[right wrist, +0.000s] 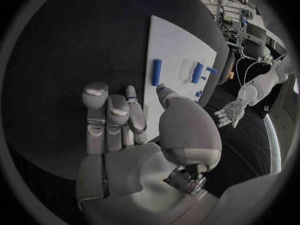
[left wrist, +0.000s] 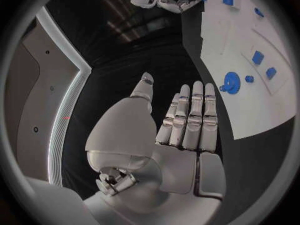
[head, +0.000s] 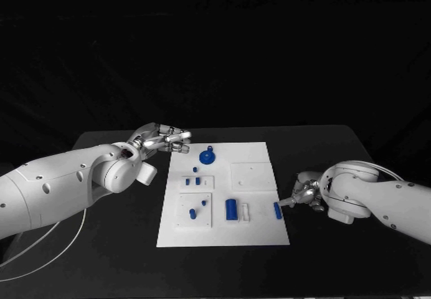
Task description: Assemble the parts on the task board
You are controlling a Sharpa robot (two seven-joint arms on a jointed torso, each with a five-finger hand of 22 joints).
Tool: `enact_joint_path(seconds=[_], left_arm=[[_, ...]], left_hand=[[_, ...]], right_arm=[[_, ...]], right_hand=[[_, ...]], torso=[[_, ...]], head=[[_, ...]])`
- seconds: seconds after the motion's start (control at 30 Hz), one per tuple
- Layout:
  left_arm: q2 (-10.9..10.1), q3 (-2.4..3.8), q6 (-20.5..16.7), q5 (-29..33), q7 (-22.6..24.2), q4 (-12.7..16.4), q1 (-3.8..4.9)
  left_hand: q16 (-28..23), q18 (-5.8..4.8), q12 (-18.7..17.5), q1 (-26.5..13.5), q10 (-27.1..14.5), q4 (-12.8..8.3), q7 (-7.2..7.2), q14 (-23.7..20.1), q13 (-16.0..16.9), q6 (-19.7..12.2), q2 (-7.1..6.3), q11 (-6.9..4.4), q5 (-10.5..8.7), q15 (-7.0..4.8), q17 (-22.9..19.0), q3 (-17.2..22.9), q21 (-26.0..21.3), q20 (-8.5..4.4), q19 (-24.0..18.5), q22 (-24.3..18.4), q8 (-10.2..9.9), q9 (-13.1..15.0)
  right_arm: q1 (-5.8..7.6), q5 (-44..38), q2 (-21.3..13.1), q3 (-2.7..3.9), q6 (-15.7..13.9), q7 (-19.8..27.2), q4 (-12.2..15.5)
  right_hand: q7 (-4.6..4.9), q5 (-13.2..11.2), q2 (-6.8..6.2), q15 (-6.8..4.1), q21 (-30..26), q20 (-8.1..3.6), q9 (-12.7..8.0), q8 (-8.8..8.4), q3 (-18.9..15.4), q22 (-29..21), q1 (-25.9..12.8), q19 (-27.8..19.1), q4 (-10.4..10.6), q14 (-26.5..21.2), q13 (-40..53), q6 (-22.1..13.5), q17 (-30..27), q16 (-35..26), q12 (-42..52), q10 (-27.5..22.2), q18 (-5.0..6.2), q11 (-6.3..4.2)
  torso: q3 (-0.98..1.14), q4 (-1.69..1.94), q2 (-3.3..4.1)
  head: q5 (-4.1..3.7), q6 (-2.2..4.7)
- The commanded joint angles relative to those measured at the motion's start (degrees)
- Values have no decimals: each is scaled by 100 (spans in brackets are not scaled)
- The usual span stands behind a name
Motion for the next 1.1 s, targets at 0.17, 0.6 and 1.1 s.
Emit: enact_joint_path(seconds=[0.17, 0.6, 1.1], left_arm=[[3, -10, 65, 42, 43, 15, 0], [-6, -32, 94, 42, 26, 3, -6], [-11, -38, 104, 41, 4, 3, -7]], left_hand=[[-10, 8, 29, -5, 43, -38, 2, -18, 8, 35, 40, -8, 22, -6, 3, -11, 32, 5, 6, -8, -1, -2], [-10, 8, 29, -23, 37, -19, 3, -23, 8, 29, 32, -6, 11, -5, 3, -16, 31, 7, 2, -8, -1, -2], [-10, 8, 29, -23, 37, -19, 3, -23, 8, 29, 32, -6, 11, -5, 3, -16, 31, 7, 2, -8, -1, -2]], right_arm=[[-89, -146, 47, 2, 252, -182, 70], [-308, -137, 236, 1, 98, -151, 75], [-397, -258, 381, -2, -27, -198, -19]], right_hand=[[8, -32, 112, 16, -44, -4, -42, 2, -757, 4, -71, 282, 64, -1, 266, -57, 14, -35, -29, -34, -74, 17], [-2, -34, 334, 13, -49, -6, -45, 9, -700, 4, 178, 285, -98, 9, 285, -6, 37, -53, -29, -22, -78, 8], [-33, 167, 791, 25, -55, 20, -26, -3, 424, 4, 363, 280, -1822, 21, 284, 160, 12, -71, -25, -15, -77, -1]], torso=[[-4, -1, 2], [-2, 3, 2], [-2, -1, 2]], head=[[-23, -8], [-2, -19], [-2, -41]])
